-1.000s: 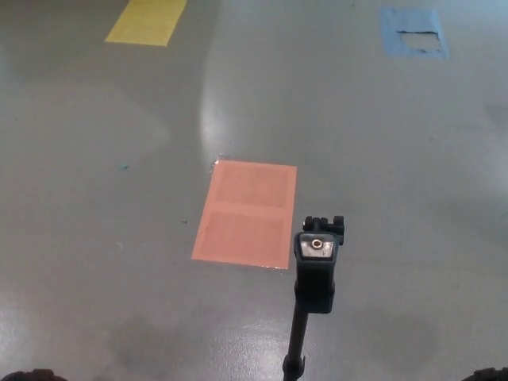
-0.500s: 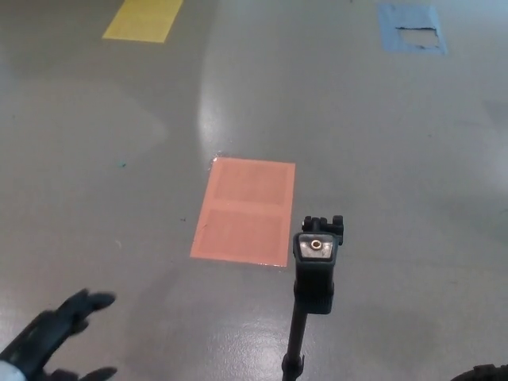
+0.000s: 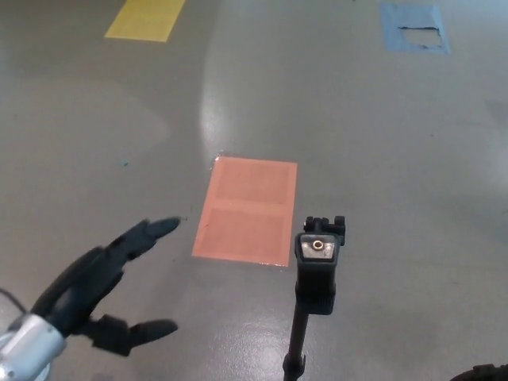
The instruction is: The robot uses its left hand to grab the top of a phone stand kept on the floor and rotates it anti-clockwise
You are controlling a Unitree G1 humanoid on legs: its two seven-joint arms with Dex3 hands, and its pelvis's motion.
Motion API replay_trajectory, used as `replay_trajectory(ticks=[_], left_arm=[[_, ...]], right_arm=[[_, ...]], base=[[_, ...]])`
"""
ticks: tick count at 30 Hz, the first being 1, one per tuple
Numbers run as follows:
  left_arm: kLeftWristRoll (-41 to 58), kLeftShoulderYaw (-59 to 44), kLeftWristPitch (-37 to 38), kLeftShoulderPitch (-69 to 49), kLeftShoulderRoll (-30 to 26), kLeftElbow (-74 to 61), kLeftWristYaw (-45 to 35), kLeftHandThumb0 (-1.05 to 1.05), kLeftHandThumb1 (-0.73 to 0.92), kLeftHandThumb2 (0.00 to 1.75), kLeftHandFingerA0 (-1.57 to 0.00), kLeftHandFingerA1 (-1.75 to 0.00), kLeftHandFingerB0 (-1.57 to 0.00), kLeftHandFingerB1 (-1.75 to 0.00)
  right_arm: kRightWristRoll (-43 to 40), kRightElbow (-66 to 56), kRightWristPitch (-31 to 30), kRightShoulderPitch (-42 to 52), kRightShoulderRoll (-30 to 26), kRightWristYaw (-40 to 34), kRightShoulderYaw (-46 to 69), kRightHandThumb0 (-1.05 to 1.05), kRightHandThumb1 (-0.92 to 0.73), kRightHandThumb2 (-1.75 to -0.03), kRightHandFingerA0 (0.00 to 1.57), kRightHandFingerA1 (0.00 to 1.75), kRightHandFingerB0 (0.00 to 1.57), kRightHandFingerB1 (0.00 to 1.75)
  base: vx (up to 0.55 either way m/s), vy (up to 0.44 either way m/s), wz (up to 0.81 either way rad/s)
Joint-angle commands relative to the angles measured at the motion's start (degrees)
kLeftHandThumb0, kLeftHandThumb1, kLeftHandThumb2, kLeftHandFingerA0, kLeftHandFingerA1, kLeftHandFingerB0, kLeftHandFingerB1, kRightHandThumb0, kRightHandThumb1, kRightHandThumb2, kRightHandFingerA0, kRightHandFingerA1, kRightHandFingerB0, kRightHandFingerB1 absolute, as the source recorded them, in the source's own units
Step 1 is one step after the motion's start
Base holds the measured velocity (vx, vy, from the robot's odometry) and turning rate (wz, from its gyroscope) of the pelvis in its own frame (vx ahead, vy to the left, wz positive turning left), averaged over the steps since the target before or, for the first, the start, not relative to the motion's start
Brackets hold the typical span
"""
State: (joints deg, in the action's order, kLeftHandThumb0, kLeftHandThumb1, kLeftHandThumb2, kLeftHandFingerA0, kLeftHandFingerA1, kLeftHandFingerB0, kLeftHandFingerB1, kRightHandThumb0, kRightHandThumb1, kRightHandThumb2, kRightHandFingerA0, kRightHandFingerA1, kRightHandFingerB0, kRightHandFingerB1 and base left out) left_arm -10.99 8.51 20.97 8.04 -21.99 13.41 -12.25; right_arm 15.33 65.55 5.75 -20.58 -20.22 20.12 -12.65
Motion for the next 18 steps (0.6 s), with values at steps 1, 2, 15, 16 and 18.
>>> replay_trajectory(ticks=[1,2,15,16,18], left_arm=[[5.60,2.80,-0.63,0.77,-2.47,-31.39,-8.49,-0.60,0.44,0.55,-0.11,-0.27,-0.02,-0.25],[4.84,3.13,-1.12,1.46,-2.37,-32.29,-8.61,-0.62,0.43,0.55,-0.12,-0.29,0.00,-0.26],[0.00,8.12,-4.52,8.13,1.34,-35.53,-8.54,-0.63,0.39,0.75,-0.11,-0.36,-0.01,-0.23],[-0.43,8.53,-5.11,8.49,1.56,-35.65,-8.55,-0.63,0.39,0.75,-0.11,-0.36,-0.01,-0.23],[-1.63,9.31,-5.46,9.46,2.03,-35.07,-8.37,-0.61,0.39,0.74,-0.10,-0.34,-0.02,-0.25]], right_arm=[[-0.48,1.07,0.79,-0.25,-0.90,0.02,0.95,-0.49,-0.78,-0.63,0.58,0.41,0.20,0.29],[-0.41,1.06,0.73,-0.36,-0.90,0.02,0.89,-0.49,-0.77,-0.63,0.57,0.41,0.20,0.29],[-0.77,1.00,1.20,-0.78,-1.19,0.57,1.33,-0.49,-0.78,-0.63,0.58,0.40,0.22,0.30],[-0.63,0.96,1.06,-0.80,-1.18,0.52,1.30,-0.49,-0.78,-0.63,0.58,0.40,0.22,0.30],[-0.34,0.73,0.86,-1.02,-1.10,0.69,1.14,-0.49,-0.78,-0.63,0.58,0.41,0.21,0.30]], base=[[0.00,0.000,0.00],[0.00,0.000,0.00],[0.00,0.000,0.00],[0.00,0.000,0.00],[0.00,0.000,0.00]])
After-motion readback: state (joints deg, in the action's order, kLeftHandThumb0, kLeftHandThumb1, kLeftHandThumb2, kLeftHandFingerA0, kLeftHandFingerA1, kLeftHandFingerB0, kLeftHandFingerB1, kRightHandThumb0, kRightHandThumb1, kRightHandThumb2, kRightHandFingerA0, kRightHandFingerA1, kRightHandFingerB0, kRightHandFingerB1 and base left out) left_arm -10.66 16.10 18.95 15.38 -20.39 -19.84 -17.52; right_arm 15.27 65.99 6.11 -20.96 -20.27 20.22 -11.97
